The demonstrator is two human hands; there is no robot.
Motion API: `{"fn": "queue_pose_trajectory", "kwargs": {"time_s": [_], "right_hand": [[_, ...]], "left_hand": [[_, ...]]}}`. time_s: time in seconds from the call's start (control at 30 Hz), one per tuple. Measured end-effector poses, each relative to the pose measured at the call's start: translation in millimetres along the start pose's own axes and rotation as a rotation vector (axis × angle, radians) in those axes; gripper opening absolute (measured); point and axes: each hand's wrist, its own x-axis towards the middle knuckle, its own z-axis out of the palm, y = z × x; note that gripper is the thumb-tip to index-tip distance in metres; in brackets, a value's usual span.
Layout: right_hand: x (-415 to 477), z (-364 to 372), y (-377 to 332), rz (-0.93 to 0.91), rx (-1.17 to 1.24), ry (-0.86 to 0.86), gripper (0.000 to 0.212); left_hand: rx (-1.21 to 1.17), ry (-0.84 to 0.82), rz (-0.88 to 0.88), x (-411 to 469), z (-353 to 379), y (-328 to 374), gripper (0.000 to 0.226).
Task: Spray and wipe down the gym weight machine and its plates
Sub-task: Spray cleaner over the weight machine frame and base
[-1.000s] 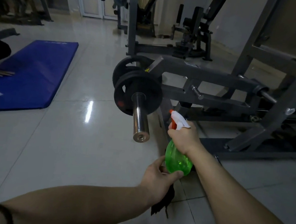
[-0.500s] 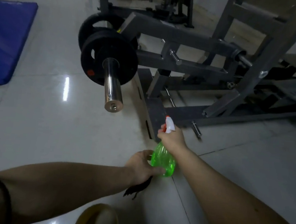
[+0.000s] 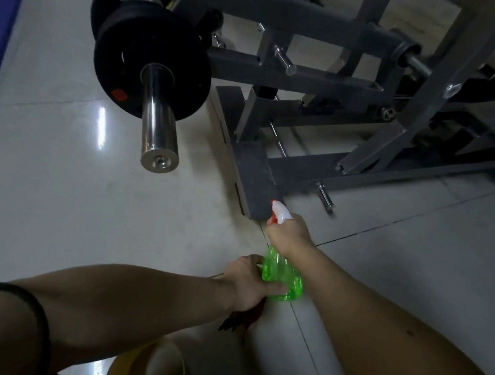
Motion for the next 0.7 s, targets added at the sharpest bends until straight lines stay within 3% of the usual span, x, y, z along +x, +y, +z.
{"fn": "queue_pose_trajectory", "kwargs": {"time_s": [0.07,0.2,0.3,0.43,0.7], "right_hand": [[6.6,-1.8,-6.4,0.004,0.068,0.055,0.031],[31.4,-13.1,-22.2,-0.018,0.150,0.154,0.043],[37.9,-29.5,-20.3,0.091,0.117,0.229,0.060],[8.3,-70.2,-36.7,0.105,0.101,0.132,0.070],[-87.0,-188.9,-140.0,0.158,0.341,0.242,0.036]], "left_hand": [[-0.045,0.036,0.039,7.5,-7.9,0.9,0.047],[-0.039,0.071,0.132,31.5,-27.0,14.4,0.057],[-0.008,0.037,0.128,42.6,-28.0,31.6,0.052],[-0.039,-0.108,0.079,25.1,-31.5,75.4,0.042],[0.033,-0.120,-0.008,-100.4,-46.4,245.7,0.078]]}}
